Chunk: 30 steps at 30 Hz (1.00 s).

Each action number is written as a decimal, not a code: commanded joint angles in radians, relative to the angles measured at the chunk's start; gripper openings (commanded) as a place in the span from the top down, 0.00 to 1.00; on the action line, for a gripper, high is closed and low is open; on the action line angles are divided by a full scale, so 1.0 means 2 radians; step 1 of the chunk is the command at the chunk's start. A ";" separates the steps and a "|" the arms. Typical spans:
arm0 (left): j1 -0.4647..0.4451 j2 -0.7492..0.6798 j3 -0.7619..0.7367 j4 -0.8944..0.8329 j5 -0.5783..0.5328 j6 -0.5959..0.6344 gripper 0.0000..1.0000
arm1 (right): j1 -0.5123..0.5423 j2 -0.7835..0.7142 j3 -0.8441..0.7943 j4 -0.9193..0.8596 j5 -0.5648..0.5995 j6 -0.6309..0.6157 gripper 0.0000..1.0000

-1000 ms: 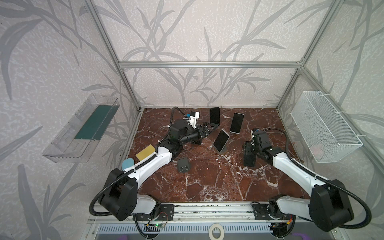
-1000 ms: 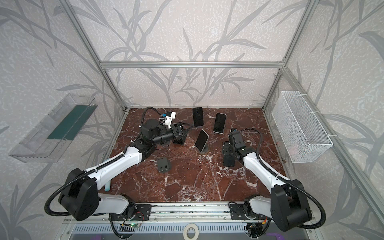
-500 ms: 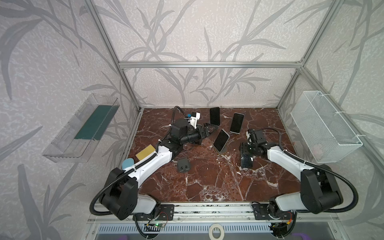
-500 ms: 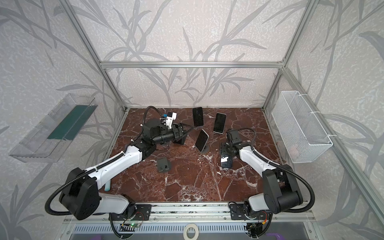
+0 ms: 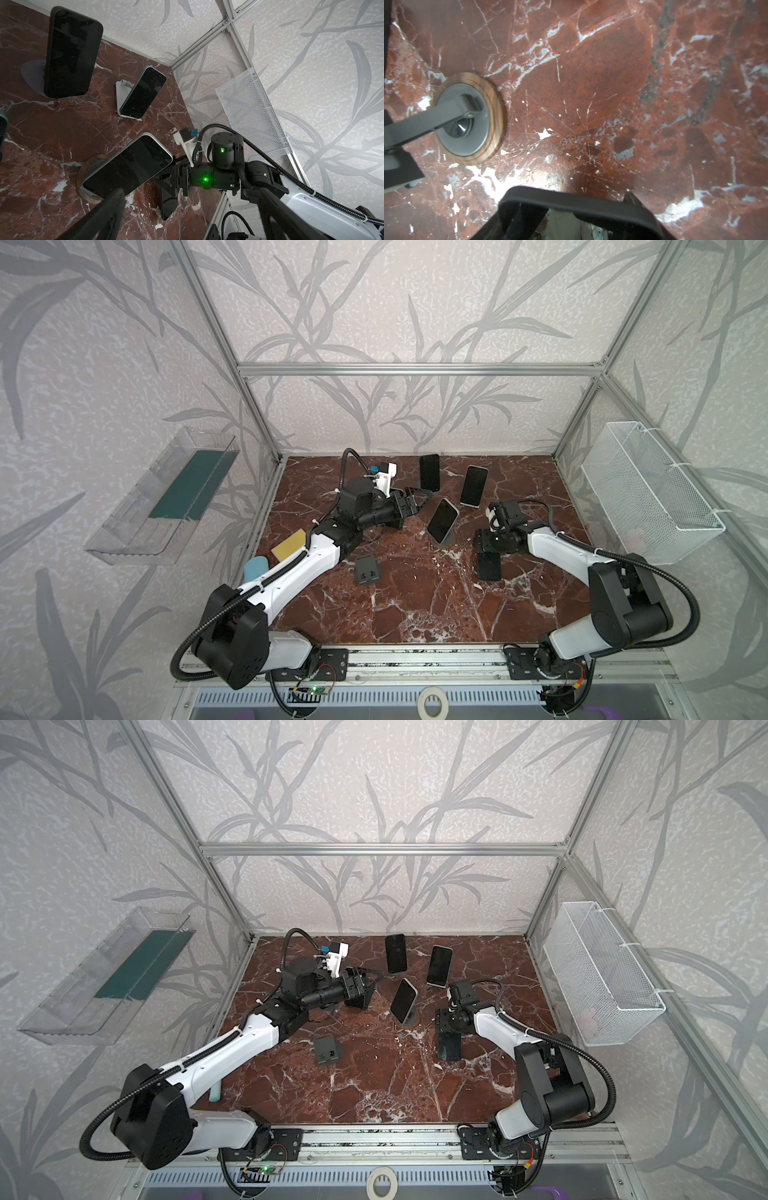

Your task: Remove the phone from the phone stand

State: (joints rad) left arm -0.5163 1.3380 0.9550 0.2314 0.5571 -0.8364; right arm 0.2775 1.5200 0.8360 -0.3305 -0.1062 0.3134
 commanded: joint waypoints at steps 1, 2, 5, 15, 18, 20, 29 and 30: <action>-0.002 -0.012 0.013 -0.008 -0.012 0.017 0.01 | -0.001 0.003 0.018 -0.010 -0.018 0.002 0.33; -0.001 -0.012 0.013 -0.010 -0.013 0.018 0.01 | -0.001 0.005 0.016 -0.011 -0.016 0.001 0.33; 0.001 -0.020 0.013 -0.019 -0.024 0.028 0.01 | 0.000 0.011 0.014 -0.013 -0.013 -0.001 0.33; 0.011 -0.044 0.003 -0.018 -0.055 0.044 0.01 | 0.010 0.026 0.016 -0.024 0.036 -0.009 0.31; 0.013 -0.048 0.001 -0.017 -0.061 0.044 0.01 | 0.013 0.035 0.018 -0.021 0.048 -0.012 0.31; 0.014 -0.051 0.000 -0.019 -0.066 0.049 0.01 | 0.015 0.044 0.022 -0.025 0.052 -0.013 0.30; 0.021 -0.061 -0.005 -0.025 -0.090 0.062 0.01 | 0.020 0.045 0.020 -0.021 0.059 -0.008 0.27; 0.022 -0.062 -0.006 -0.028 -0.095 0.064 0.01 | 0.020 0.047 0.020 -0.021 0.056 -0.008 0.26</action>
State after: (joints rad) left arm -0.4816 1.2461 0.9531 0.1860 0.4019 -0.7349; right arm 0.3126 1.6135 0.8516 -0.3649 -0.0078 0.2985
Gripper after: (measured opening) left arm 0.991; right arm 0.740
